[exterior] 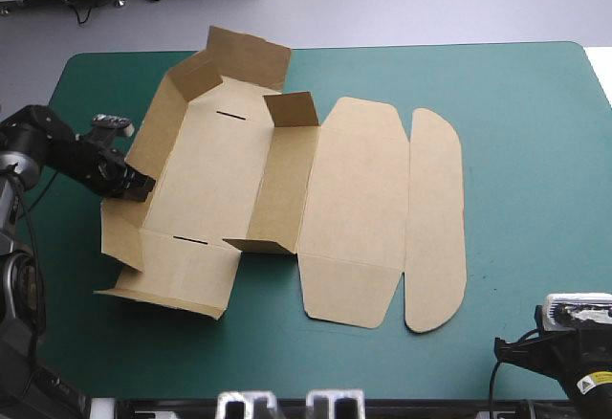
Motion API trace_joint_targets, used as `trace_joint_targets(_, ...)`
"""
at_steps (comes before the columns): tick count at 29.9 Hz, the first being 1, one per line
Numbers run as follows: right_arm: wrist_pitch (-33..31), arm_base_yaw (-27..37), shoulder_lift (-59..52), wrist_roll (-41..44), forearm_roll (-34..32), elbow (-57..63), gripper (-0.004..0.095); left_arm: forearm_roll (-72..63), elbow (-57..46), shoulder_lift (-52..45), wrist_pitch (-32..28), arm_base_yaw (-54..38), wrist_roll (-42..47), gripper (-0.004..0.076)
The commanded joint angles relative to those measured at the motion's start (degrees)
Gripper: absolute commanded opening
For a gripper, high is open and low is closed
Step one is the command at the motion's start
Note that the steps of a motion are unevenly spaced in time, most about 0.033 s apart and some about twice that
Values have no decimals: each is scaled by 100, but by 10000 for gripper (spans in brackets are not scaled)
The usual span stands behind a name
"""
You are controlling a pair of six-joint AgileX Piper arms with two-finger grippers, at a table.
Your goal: Fold the box
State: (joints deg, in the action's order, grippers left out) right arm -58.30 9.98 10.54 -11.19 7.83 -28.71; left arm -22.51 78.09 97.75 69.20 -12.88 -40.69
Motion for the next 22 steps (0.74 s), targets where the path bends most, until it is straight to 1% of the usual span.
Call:
trace_joint_targets(1, 310, -14, 66, -68, 83, -135, -20, 454, 659, -350, 481, 640, -294, -10)
trace_joint_targets(2, 310, -14, 66, -68, 97, -135, -20, 584, 787, -350, 437, 842, -331, -10)
trace_joint_targets(4, 301, -14, 66, -68, 204, -135, -20, 892, 1063, -340, 151, 1216, -367, -10)
trace_joint_targets(8, 288, -14, 66, -68, 463, -135, -20, 1293, 1489, -340, -560, 1797, -522, -10)
trace_joint_targets(9, 288, -14, 66, -68, 516, -125, -20, 1348, 1578, -340, -815, 1956, -616, -10)
trace_joint_targets(12, 249, -14, 66, -145, 533, -125, -20, 1410, 1784, -340, -1275, 2303, -939, -10)
trace_joint_targets(14, 107, -14, 66, -352, 507, -125, -20, 1410, 1911, -340, -1467, 2544, -1169, -10)
trace_joint_targets(17, -20, -14, 66, -352, 327, -125, -20, 1410, 2045, -351, -1632, 2892, -1601, -10)
trace_joint_targets(20, -15, -14, 66, -496, 250, -139, -19, 1534, 2091, -360, -1724, 3269, -2182, -10)
trace_joint_targets(22, 38, -14, 66, -496, 235, -217, -19, 1851, 2091, -374, -1774, 3550, -2351, -10)
